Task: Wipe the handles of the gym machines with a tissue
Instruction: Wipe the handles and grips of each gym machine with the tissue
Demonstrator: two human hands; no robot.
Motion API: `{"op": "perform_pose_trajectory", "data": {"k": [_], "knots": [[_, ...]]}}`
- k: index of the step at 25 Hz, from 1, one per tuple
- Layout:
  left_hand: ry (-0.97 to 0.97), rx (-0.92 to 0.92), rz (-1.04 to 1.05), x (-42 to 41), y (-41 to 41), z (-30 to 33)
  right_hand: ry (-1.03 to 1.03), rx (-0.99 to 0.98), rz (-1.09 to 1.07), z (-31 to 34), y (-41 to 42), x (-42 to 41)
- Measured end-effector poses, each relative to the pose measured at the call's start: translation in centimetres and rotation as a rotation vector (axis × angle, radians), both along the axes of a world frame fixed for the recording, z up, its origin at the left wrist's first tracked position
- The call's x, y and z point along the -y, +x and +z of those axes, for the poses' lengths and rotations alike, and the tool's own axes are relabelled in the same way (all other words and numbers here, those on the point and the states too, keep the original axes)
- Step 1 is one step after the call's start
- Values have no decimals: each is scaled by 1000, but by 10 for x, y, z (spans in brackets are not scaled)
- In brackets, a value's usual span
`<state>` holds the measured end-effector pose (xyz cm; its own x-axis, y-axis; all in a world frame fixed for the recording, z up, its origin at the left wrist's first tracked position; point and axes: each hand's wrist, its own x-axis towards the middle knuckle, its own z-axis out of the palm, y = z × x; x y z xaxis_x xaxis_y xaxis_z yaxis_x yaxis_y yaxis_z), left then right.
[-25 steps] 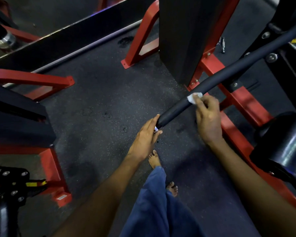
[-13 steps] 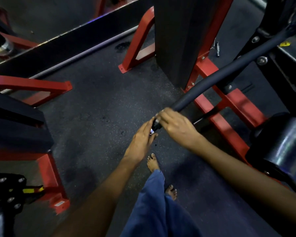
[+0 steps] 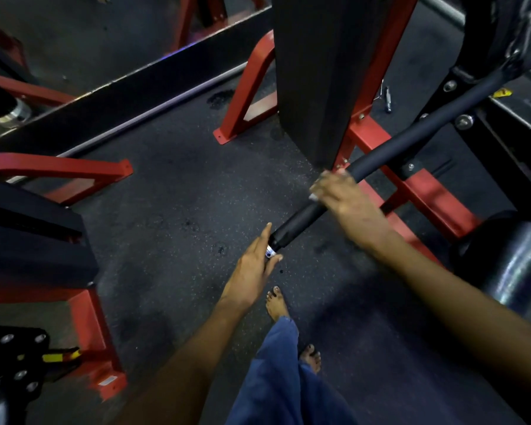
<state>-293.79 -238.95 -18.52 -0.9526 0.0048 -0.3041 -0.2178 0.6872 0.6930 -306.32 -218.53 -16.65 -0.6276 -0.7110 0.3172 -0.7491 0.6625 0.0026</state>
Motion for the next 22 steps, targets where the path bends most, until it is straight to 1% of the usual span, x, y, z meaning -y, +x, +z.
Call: {"op": "perform_pose_trajectory", "data": {"k": [1, 2, 3, 5, 6, 7, 8, 10, 11, 12, 13, 14, 15, 16, 17, 18, 19, 20, 21, 22], "knots": [[-9, 0, 6, 0, 0, 0, -86, 33, -152, 3, 1, -2], [-10, 0, 7, 1, 0, 0, -102, 42, -193, -1, 12, 5], [0, -1, -2, 2, 0, 0, -49, 48, -109, -13, 34, 22], [32, -12, -28, 4, -1, -1, 75, -33, 263, -26, 67, 43], [37, -20, -31, 5, -2, -1, 124, -26, 327, -22, 62, 37], [30, -20, -26, 6, -2, -1, 116, 3, 266, -17, 46, 25], [20, -15, -20, 6, -2, -2, 32, -6, 105, -15, 27, 11], [7, 0, -19, 7, 1, -3, -180, 71, -264, -4, 13, -6], [-2, 0, -27, 7, 3, -4, -187, 77, -307, -6, 20, -2], [-14, -7, -29, 8, 6, -5, -134, 52, -222, -16, 35, 10], [-22, -13, -26, 7, 8, -5, -55, -6, -14, -25, 51, 18], [-39, -31, -35, 7, 7, -4, 29, -12, 165, -27, 54, 15], [-86, -92, -75, 5, 3, -1, 68, -8, 225, -21, 42, 4], [-161, -193, -155, 2, -5, 0, 45, 8, 138, -14, 21, -11], [-228, -296, -252, -2, -15, 0, -21, 28, -42, -9, -1, -28], [-262, -360, -328, -9, -27, 0, -125, 68, -245, 0, -17, -41], [-275, -364, -364, -18, -39, 4, -225, 117, -421, 6, -24, -48], [-271, -331, -367, -27, -50, 8, -239, 128, -482, 6, -24, -47], [-261, -279, -353, -35, -58, 12, -202, 112, -448, 1, -18, -39], [-270, -221, -340, -40, -64, 12, -141, 63, -301, -6, -8, -32]]}}
